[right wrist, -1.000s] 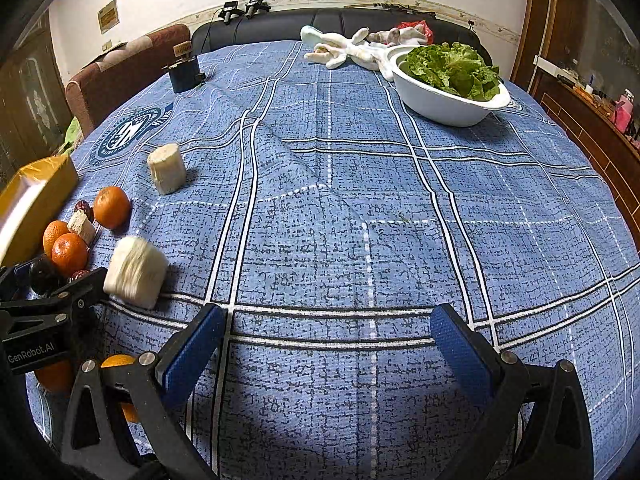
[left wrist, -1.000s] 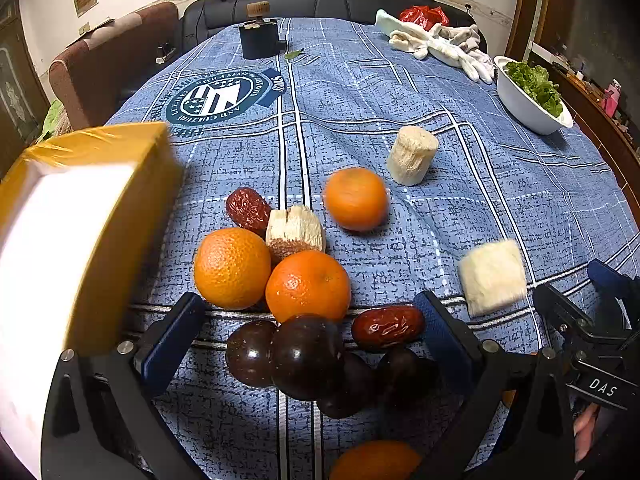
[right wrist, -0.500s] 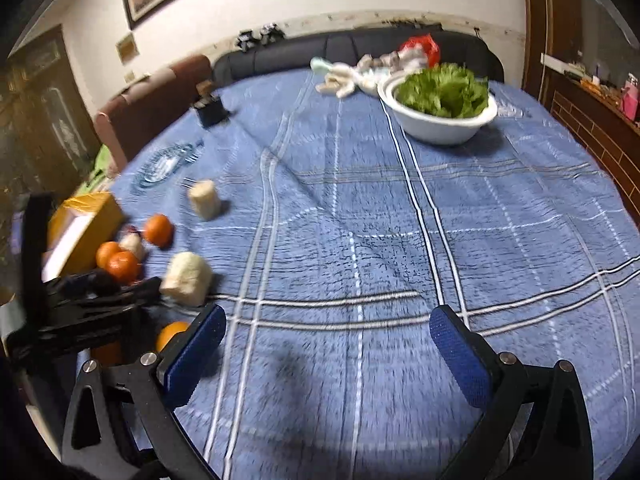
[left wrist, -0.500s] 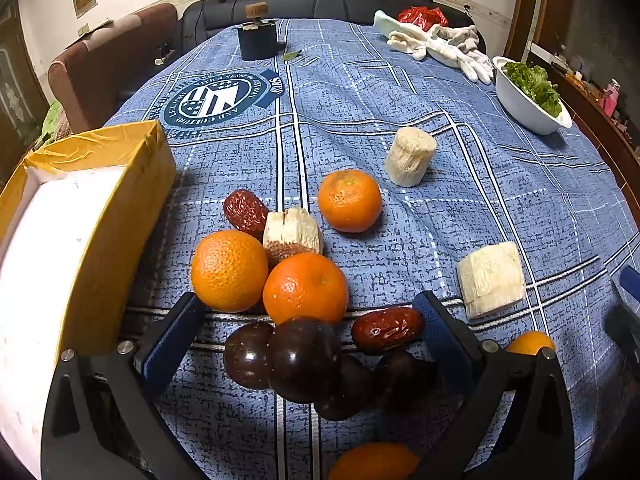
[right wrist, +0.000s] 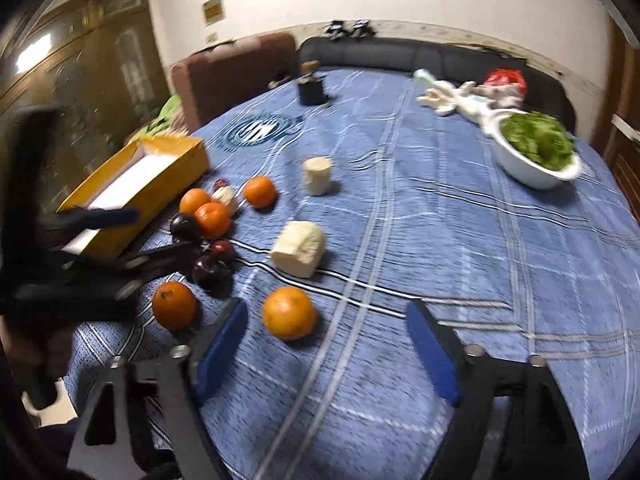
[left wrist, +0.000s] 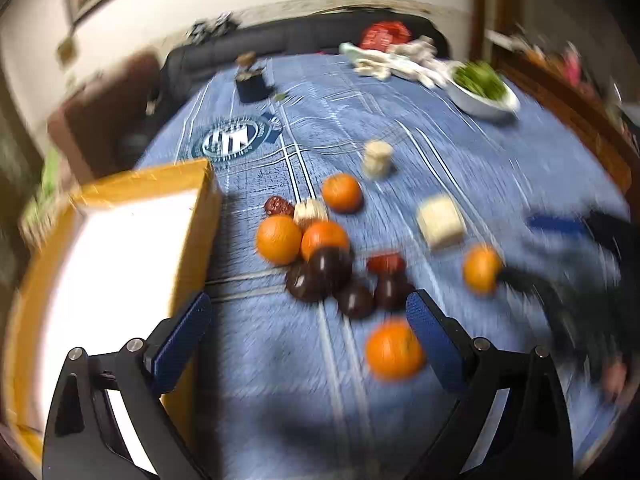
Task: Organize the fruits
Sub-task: 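Move the left tool toward a mandarin orange on the tablecloth, then grasp the mandarin with the left gripper and carry it into the tray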
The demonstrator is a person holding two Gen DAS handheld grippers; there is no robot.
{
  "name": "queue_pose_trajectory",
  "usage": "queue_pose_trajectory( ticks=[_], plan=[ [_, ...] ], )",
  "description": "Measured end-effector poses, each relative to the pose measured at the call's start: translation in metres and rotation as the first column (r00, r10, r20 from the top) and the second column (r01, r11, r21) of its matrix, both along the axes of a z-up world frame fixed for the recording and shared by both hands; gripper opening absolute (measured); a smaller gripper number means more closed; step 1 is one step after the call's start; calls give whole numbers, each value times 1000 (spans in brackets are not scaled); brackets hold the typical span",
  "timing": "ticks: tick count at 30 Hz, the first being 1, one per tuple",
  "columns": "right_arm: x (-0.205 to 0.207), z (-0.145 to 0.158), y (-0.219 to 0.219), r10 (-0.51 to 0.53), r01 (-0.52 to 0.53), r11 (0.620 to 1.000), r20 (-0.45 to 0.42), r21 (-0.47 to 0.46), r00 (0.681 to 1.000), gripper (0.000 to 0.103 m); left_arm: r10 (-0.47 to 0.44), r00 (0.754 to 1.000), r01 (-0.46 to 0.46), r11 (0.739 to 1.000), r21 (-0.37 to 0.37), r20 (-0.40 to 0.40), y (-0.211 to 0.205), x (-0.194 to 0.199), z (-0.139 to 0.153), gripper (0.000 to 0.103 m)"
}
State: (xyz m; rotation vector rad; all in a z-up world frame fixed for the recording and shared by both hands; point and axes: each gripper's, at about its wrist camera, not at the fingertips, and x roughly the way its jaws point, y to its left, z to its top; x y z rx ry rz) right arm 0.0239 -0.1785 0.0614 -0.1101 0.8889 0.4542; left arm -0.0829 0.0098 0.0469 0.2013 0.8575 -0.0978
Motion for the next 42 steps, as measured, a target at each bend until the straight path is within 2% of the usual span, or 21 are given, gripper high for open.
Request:
queue_pose_trajectory(
  ticks=[2, 6, 11, 13, 15, 16, 17, 21, 25, 29, 32, 37, 42],
  plan=[
    [11, -10, 9, 13, -14, 1000, -43, -20, 999, 65, -40, 999, 40, 999, 23, -8, 3, -17, -3, 99],
    [18, -24, 20, 37, -39, 999, -89, -26, 995, 59, -43, 998, 42, 999, -20, -48, 11, -23, -13, 99],
    [11, -29, 20, 53, -55, 998, -55, -40, 997, 56, -75, 993, 72, 997, -41, -86, -1, -15, -20, 99],
    [9, -29, 16, 61, -62, 998, -48, -25, 997, 52, -71, 993, 68, 997, -30, -93, -7, -9, -21, 96],
    [9, -28, 9, 70, -70, 997, -45, -7, 997, 42, -81, 991, 76, 996, -51, -106, -11, -7, -23, 87],
    [10, -27, 6, 71, -70, 997, -53, 18, 996, 35, -90, 989, 83, 994, -67, -121, -13, -5, -26, 85],
    [12, -27, 0, 67, -64, 997, -69, 53, 995, 34, -97, 986, 87, 993, -78, -137, -16, -3, -28, 80],
    [15, -26, -8, 78, -69, 992, -88, 101, 993, 34, -110, 982, 99, 992, -78, -154, -21, 0, -36, 61],
    [16, -25, -8, 88, -75, 989, -99, 126, 991, 34, -126, 982, 112, 988, -104, -142, -22, 1, -37, 55],
    [17, -24, -10, 102, -81, 981, -111, 175, 989, 34, -171, 977, 157, 981, -117, -125, -25, -2, -36, 36],
    [17, -23, -10, 109, -84, 974, -113, 208, 988, 34, -182, 977, 167, 978, -123, -115, -24, -5, -36, 34],
    [16, -23, -10, 99, -71, 971, -112, 226, 989, 34, -183, 977, 158, 967, -199, -113, -14, -10, -32, 34],
    [16, -24, -8, 97, -71, 971, -105, 228, 990, 34, -162, 984, 143, 963, -229, -67, 0, -26, -14, 34]
  ],
)
